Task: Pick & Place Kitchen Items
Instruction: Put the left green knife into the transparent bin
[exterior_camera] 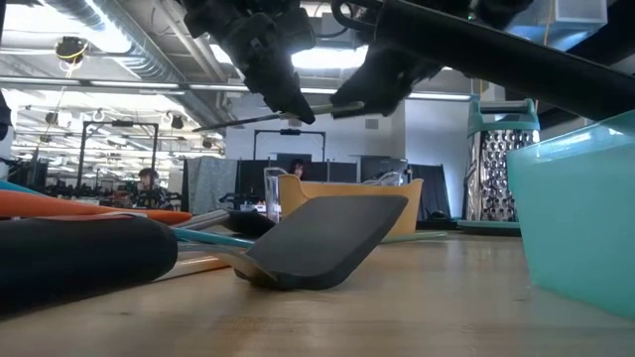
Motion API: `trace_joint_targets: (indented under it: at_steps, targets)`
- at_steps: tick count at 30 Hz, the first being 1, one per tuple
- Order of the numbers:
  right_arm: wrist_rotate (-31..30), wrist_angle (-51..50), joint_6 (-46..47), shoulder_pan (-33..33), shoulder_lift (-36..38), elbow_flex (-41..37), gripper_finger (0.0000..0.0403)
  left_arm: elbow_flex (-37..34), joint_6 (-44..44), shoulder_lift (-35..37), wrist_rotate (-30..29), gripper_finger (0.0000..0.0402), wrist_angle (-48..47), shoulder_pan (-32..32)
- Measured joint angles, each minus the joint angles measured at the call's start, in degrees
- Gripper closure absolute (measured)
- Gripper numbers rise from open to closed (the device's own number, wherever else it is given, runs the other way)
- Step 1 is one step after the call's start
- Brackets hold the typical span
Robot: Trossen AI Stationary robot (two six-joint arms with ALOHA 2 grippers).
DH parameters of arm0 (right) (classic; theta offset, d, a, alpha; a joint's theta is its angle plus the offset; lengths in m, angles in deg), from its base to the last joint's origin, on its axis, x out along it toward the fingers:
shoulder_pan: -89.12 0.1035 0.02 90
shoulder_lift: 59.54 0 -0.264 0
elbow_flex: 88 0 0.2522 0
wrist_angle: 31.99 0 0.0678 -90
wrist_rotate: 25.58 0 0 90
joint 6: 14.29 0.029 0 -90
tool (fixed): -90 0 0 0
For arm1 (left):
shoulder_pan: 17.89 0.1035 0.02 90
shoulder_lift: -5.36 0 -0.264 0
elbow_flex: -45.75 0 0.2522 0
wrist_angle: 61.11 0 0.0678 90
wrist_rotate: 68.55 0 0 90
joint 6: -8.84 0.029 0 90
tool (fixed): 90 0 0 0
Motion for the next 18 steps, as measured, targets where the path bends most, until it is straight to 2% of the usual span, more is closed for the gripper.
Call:
trace_joint_targets:
  at_steps: [10,18]
  targets:
    - [0.4,0.0,0.1,0.0,-5.0,2.9,0.0139,0.0,-0.4,0.0,0.0,0.0356,-1.2,0.0]
    - [0.7,0.0,1.1,0.0,-5.0,3.7,0.0171,0.0,-0.5,-0.1,0.0,0.0356,-2.2,0.0]
